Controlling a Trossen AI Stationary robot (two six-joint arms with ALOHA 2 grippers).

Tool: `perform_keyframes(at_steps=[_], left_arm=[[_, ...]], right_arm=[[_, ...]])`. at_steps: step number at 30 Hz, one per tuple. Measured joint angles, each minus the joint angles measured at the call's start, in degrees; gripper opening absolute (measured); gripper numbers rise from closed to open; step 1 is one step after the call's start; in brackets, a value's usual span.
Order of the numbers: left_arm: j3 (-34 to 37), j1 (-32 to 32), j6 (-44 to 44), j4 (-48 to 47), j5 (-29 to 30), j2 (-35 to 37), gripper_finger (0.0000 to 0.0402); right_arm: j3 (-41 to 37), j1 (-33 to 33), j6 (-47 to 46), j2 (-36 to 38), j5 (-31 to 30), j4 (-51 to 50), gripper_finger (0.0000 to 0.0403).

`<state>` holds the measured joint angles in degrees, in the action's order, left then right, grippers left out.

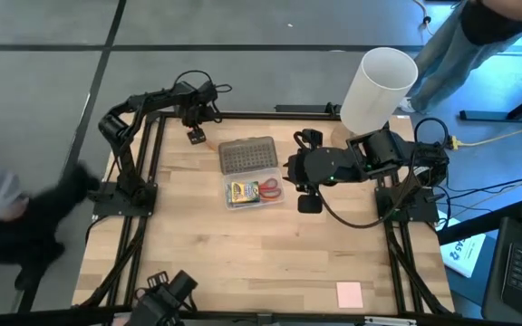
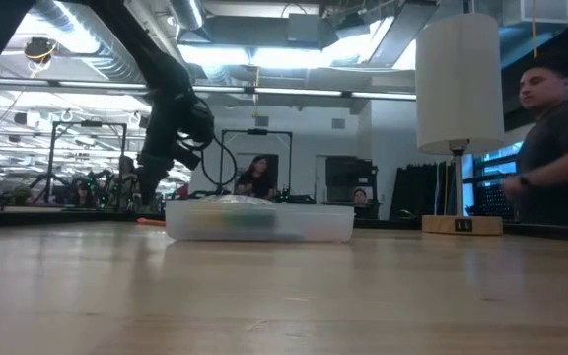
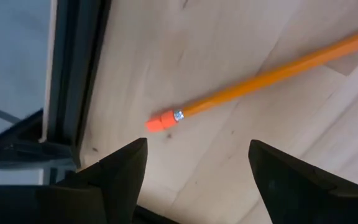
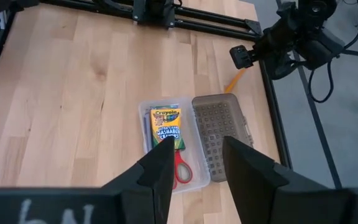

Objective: Pack school essentials
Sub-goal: Put the orange pencil into the black supply box

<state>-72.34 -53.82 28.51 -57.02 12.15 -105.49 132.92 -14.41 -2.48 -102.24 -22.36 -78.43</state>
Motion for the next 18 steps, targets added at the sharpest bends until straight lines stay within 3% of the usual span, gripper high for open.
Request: perform_keyframes(at_steps=[18], left_arm=[[0.00, -2.17, 0.59, 0.88, -1.17, 0.00, 0.0272]], right_arm=[[0.00, 0.00, 1.46, -0.02, -0.01, 0.00, 0.0136]])
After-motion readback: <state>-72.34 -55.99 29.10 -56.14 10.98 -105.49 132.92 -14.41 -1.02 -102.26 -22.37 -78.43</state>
